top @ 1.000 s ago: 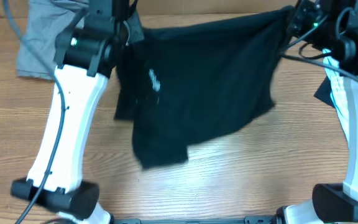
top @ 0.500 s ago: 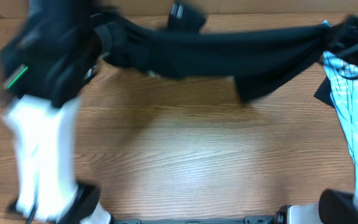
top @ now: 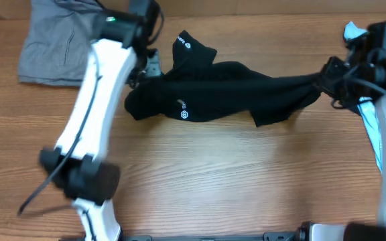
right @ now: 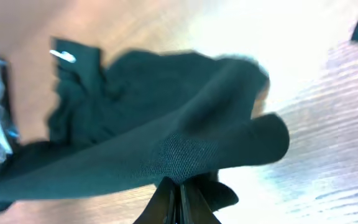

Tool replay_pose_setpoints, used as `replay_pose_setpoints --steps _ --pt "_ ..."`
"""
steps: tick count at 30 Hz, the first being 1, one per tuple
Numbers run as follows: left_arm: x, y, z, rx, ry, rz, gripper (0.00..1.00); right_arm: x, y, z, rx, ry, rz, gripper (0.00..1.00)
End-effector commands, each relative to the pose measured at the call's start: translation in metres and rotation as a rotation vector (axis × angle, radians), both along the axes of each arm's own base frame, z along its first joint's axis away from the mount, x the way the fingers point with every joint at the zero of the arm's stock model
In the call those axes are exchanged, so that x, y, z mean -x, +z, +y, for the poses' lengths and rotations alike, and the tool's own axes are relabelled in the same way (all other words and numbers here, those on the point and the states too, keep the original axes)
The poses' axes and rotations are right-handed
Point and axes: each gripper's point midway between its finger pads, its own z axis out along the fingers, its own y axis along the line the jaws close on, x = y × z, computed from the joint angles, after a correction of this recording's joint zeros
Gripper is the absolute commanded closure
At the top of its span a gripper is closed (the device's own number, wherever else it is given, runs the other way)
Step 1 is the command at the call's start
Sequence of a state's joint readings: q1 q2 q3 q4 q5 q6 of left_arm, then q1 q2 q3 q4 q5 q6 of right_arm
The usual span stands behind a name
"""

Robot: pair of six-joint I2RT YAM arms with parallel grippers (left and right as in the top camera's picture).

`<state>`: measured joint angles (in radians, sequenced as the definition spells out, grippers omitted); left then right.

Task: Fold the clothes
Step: 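Swing the shirt forward and lay it flat with both grippers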

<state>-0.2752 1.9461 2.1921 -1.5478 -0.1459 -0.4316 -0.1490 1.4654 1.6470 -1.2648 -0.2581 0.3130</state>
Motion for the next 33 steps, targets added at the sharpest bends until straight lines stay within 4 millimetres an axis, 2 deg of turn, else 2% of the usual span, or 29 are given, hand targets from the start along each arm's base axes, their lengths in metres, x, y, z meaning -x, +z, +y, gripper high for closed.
replay_pose_setpoints --steps 1,2,3,4,7,9,11,13,15,16,17,18,20,21,22,25,27,28,29,30,31,32,33 --pt "0.052 0.111 0.006 0.069 0.014 -0.301 0.96 0.036 0.064 0.006 0.003 -0.033 -0.195 0.96" --pt "0.062 0.123 0.004 0.082 0.001 -0.334 0.96 0.05 0.077 0.009 0.001 -0.033 -0.234 0.96" --pt "0.079 0.14 0.003 0.105 -0.019 -0.383 0.96 0.06 0.084 0.011 0.002 -0.031 -0.25 0.96" --pt "0.102 0.158 0.002 0.136 -0.036 -0.432 0.96 0.081 0.095 0.014 0.007 -0.029 -0.267 0.96" --pt "0.147 0.186 0.004 0.208 -0.055 -0.513 0.96 0.113 0.116 0.019 0.011 -0.028 -0.299 0.96" --pt "0.164 0.198 0.009 0.232 -0.064 -0.556 0.96 0.122 0.13 0.02 0.014 -0.028 -0.326 0.96" --pt "0.162 0.203 0.014 0.22 -0.049 -0.586 0.96 0.118 0.138 0.019 0.018 -0.028 -0.348 0.96" --pt "0.142 0.203 0.015 0.169 -0.023 -0.609 0.96 0.101 0.138 0.015 0.027 -0.036 -0.354 0.96" --pt "0.113 0.196 0.01 0.121 -0.015 -0.606 0.96 0.069 0.129 0.006 0.041 -0.051 -0.328 0.96" --pt "0.099 0.192 0.006 0.103 -0.015 -0.6 0.96 0.06 0.126 0.004 0.044 -0.054 -0.319 0.96" --pt "0.07 0.18 0.003 0.075 0.002 -0.585 0.96 0.032 0.113 -0.001 0.046 -0.058 -0.293 0.96" --pt "0.027 0.162 -0.002 0.039 0.018 -0.573 0.96 0.006 0.102 -0.005 0.044 -0.058 -0.277 0.96" --pt "-0.017 0.14 -0.002 0.014 0.029 -0.568 0.96 -0.027 0.088 -0.01 0.043 -0.058 -0.271 0.96" --pt "-0.033 0.132 -0.003 0.017 0.028 -0.564 0.96 -0.038 0.084 -0.011 0.043 -0.058 -0.274 0.96" --pt "-0.066 0.111 -0.003 0.038 0.028 -0.557 0.96 -0.064 0.074 -0.015 0.043 -0.058 -0.286 0.96" --pt "-0.101 0.103 0.003 0.074 0.048 -0.6 0.96 -0.089 0.075 -0.019 0.048 -0.061 -0.341 0.96" --pt "-0.113 0.115 0.005 0.075 0.031 -0.663 0.96 -0.097 0.089 -0.023 0.057 -0.069 -0.407 0.96" --pt "-0.115 0.135 0.006 0.064 0.013 -0.721 0.96 -0.095 0.111 -0.03 0.064 -0.086 -0.46 0.96" --pt "-0.114 0.148 0.006 0.063 0.004 -0.75 0.96 -0.094 0.118 -0.032 0.067 -0.091 -0.473 0.96" --pt "-0.102 0.189 0.007 0.067 -0.012 -0.826 0.96 -0.082 0.149 -0.039 0.079 -0.111 -0.515 0.96" --pt "-0.087 0.215 0.008 0.079 -0.013 -0.865 0.96 -0.071 0.167 -0.043 0.087 -0.123 -0.533 0.96" --pt "-0.072 0.236 0.011 0.089 -0.014 -0.896 0.96 -0.06 0.18 -0.045 0.096 -0.13 -0.543 0.96" --pt "-0.061 0.248 0.014 0.092 -0.013 -0.912 0.96 -0.053 0.187 -0.046 0.107 -0.125 -0.545 0.96"
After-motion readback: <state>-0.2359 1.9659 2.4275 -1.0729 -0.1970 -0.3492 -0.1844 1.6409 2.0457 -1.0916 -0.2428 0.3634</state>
